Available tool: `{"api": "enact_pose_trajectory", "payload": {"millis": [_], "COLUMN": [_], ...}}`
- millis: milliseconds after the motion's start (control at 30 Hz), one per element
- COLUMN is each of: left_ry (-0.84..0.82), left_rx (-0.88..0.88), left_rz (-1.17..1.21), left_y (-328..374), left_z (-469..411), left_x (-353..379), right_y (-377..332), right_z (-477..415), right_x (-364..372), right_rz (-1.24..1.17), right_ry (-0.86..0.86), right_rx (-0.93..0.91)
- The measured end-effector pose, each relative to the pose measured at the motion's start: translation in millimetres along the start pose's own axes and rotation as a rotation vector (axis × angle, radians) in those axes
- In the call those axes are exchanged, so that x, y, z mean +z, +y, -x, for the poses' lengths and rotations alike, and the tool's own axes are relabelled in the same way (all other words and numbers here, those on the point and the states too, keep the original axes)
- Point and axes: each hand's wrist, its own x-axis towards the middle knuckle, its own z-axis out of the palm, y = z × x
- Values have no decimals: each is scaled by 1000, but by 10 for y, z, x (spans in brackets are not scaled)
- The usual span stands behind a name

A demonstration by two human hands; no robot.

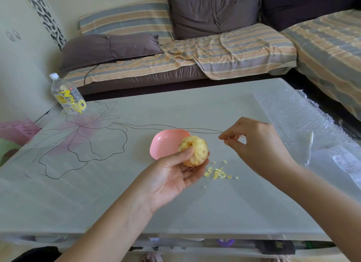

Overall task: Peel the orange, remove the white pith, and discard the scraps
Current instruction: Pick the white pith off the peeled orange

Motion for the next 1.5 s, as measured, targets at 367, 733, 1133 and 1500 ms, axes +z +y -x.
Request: {"api": "enact_pose_trajectory", "payload": {"millis": [367, 733, 1133, 1500], "left_ry": [182, 91, 79, 145], "left_rx": [563, 758, 866, 834], "left_rz": [-606, -622, -617, -721], "left_y": [-122, -185, -190, -84], "left_z": [-110, -77, -5, 40], "left_x": [40, 197, 291, 296], "right_y": [-293, -307, -346, -323], "right_z": [195, 200, 168, 109], "right_x": [49, 80, 36, -108], "right_rz": [-477, -306, -221, -320], "right_ry": [-50, 112, 216, 170], "right_rx": [234, 39, -54, -83]}}
